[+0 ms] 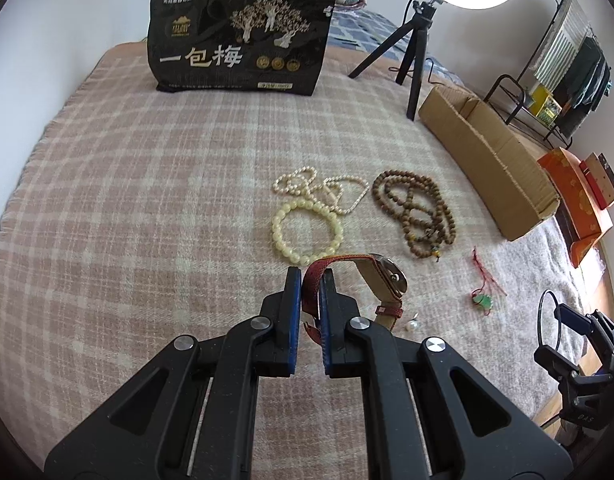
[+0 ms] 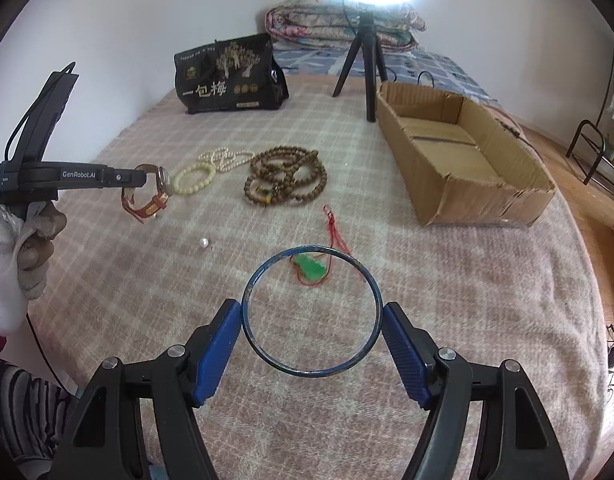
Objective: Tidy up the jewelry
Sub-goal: 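Carry the watch and bangle to the cardboard box and release both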
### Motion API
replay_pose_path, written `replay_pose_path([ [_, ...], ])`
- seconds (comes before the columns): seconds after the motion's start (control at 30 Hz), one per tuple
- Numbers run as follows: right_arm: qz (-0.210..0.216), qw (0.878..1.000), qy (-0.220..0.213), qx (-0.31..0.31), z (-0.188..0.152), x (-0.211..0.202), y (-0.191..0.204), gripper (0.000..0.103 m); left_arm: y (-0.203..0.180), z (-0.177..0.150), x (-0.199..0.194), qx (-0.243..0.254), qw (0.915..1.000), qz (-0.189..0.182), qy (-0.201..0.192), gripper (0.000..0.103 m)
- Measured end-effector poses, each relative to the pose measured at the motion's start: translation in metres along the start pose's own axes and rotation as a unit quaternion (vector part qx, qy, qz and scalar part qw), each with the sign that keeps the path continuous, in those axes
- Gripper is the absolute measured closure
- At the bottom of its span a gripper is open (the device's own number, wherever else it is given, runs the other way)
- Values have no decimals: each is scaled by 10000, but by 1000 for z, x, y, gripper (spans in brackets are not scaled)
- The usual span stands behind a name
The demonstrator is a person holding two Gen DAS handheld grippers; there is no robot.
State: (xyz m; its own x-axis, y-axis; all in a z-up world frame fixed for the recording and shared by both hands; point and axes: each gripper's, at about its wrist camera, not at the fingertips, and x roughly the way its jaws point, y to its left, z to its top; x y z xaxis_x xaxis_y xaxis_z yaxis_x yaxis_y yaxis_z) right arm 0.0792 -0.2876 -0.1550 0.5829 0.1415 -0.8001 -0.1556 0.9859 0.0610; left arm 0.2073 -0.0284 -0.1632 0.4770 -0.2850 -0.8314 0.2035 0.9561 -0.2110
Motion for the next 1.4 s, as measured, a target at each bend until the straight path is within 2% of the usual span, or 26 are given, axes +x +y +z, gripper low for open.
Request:
replay_pose_path([
  [0.3, -215, 9992, -320, 101, 22, -19, -27, 29, -28, 26, -9, 88, 9994, -262, -208, 96],
  [0.7, -553, 9965, -594, 223, 59, -28, -76, 29, -70, 75, 3, 223, 9976, -514, -399, 96],
  [1.4, -789, 9948, -577, 293, 104, 12, -135, 29, -157, 155, 66, 491, 9937, -894, -459, 96],
])
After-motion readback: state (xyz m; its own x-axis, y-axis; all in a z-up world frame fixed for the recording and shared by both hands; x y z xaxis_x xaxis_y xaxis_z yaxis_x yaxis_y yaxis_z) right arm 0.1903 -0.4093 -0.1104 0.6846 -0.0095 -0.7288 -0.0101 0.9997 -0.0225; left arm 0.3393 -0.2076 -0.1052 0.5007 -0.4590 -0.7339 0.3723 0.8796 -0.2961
